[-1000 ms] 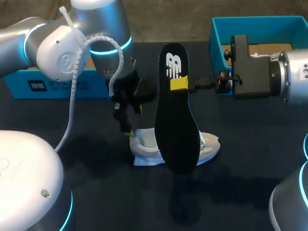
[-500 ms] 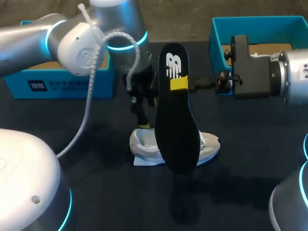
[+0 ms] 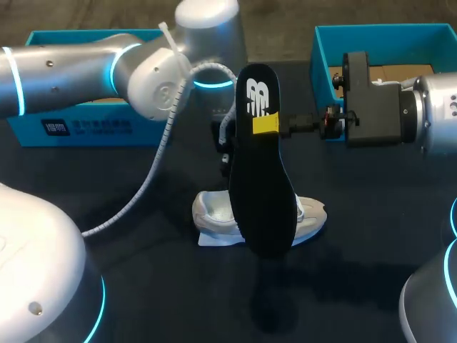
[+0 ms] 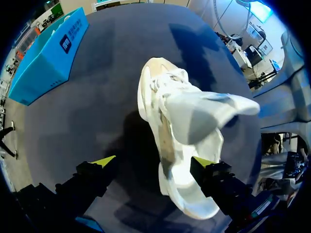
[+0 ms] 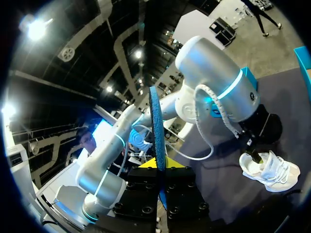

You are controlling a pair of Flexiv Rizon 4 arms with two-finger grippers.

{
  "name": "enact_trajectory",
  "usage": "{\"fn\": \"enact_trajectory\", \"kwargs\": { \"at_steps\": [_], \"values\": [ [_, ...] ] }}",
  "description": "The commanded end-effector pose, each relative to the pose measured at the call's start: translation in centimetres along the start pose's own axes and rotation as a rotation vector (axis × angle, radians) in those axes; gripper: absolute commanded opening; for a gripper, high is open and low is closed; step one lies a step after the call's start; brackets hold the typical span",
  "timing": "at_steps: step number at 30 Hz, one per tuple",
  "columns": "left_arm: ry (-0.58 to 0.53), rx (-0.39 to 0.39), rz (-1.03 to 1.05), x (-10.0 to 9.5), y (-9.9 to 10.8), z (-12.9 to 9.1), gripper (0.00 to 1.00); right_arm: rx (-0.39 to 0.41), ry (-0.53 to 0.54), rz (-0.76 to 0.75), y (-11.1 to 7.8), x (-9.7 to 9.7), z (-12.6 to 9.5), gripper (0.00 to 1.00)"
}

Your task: Take the shoe out of the shoebox, open the shoe tongue, remove and reinsert the insole, then place the shoe into the shoebox

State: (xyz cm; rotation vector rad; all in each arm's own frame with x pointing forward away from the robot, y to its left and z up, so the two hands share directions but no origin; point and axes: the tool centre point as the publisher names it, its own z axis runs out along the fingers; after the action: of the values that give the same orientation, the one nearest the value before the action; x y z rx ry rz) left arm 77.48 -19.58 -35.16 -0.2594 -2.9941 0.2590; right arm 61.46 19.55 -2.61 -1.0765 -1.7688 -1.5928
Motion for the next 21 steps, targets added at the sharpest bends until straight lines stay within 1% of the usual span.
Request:
{"fn": "enact_trajectory", "kwargs": {
  "at_steps": [1, 4, 7, 9, 11, 13, 15, 16, 18, 21],
  "values": [
    [0.02, 0.007, 0.0, -0.6, -0.8, 1.6, 1.0, -0.003, -0.002, 0.001, -0.1, 0.0, 0.2, 0.0],
    [0.024, 0.009, 0.003, -0.5, -1.3, 2.3, 1.0, -0.003, -0.002, 0.001, -0.1, 0.0, 0.2, 0.0],
    [0.031, 0.009, 0.006, -0.6, -1.7, 2.7, 0.95, -0.003, -0.002, 0.001, -0.1, 0.0, 0.2, 0.0],
    [0.037, 0.008, 0.007, -0.6, -1.8, 3.0, 0.94, -0.003, -0.002, 0.001, -0.1, 0.0, 0.2, 0.0],
    [0.044, 0.005, 0.012, -0.3, -1.8, 3.4, 0.85, -0.003, -0.002, 0.001, -0.1, 0.0, 0.2, 0.0],
    [0.046, 0.005, 0.013, -0.2, -1.8, 3.5, 0.68, -0.003, -0.002, 0.001, -0.1, 0.0, 0.2, 0.0],
    [0.053, 0.007, 0.014, 0.0, -1.7, 3.6, 0.48, -0.003, -0.002, 0.001, -0.1, 0.0, 0.2, 0.0],
    [0.054, 0.007, 0.013, 0.1, -1.6, 3.6, 0.42, -0.003, -0.002, 0.001, -0.1, 0.0, 0.2, 0.0],
    [0.054, 0.007, 0.014, 0.2, -1.6, 3.6, 0.4, -0.003, -0.002, 0.001, -0.1, 0.0, 0.2, 0.0],
    [0.057, 0.006, 0.014, 0.3, -1.5, 3.8, 0.26, -0.003, -0.002, 0.001, -0.1, 0.0, 0.2, 0.0]
  ]
}}
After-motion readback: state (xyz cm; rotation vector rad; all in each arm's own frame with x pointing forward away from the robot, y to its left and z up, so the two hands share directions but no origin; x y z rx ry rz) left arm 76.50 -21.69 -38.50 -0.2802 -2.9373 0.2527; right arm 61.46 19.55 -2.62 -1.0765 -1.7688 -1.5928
